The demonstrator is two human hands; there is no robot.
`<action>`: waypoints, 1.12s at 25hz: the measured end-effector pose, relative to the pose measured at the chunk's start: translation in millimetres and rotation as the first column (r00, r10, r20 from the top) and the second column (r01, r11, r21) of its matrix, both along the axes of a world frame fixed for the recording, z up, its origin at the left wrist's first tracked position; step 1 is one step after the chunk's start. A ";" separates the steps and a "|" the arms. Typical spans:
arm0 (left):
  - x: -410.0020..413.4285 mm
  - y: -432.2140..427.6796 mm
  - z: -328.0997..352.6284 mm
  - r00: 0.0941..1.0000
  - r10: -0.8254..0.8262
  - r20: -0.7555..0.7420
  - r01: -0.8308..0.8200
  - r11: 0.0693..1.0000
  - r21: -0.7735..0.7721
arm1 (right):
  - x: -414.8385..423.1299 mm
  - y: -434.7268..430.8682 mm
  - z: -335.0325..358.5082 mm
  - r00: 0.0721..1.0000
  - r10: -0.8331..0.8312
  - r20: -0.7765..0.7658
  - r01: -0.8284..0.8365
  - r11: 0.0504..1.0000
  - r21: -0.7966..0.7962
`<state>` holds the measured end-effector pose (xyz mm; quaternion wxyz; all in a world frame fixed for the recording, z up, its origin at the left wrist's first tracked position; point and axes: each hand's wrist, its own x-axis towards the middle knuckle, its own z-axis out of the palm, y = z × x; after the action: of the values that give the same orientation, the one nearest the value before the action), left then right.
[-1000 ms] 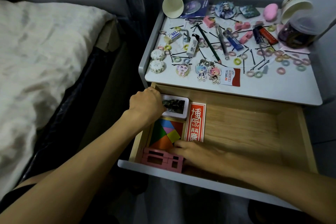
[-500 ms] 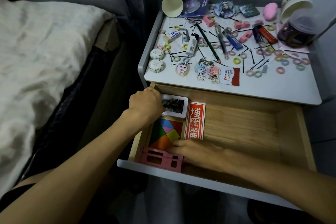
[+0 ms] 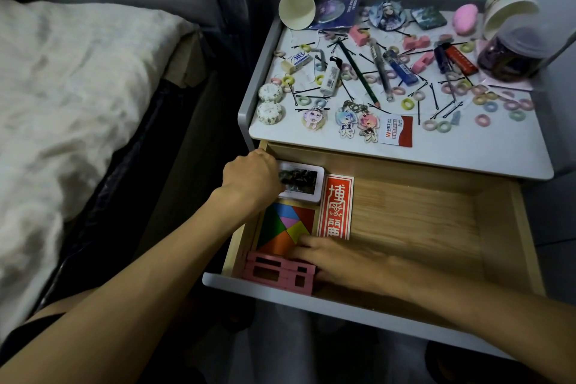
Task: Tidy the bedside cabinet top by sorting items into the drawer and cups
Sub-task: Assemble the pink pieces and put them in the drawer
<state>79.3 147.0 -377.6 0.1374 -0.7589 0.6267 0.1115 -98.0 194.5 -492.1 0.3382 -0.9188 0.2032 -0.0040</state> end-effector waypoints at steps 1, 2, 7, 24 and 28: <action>0.0 0.0 0.0 1.000 0.002 0.002 -0.002 1.000 0.000 | 0.9 -1.0 -0.1 1.000 -0.009 -0.005 0.009 1.000 -0.006; 0.1 -0.2 -0.4 1.000 0.004 0.004 -0.004 1.000 0.001 | 1.5 -1.5 0.5 1.000 -0.011 -0.016 0.011 1.000 0.000; -1.6 0.0 0.1 1.000 0.002 0.011 -0.002 1.000 0.003 | 0.5 -5.1 3.9 0.995 -0.015 -0.101 0.019 0.999 0.038; -12.4 -17.9 45.0 0.933 -0.103 -0.344 -0.010 0.950 -0.313 | -61.5 -69.7 122.6 0.871 -0.477 0.115 0.488 0.865 -0.113; -36.5 -61.6 70.1 0.840 -0.295 -0.456 0.009 0.847 -0.532 | -89.1 -149.7 153.8 0.693 -0.666 0.276 0.721 0.650 -0.240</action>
<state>42.8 85.4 -307.5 -0.2341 -0.6540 0.7073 0.1315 -187.1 44.8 -338.2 0.1673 -0.8097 0.5077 -0.2421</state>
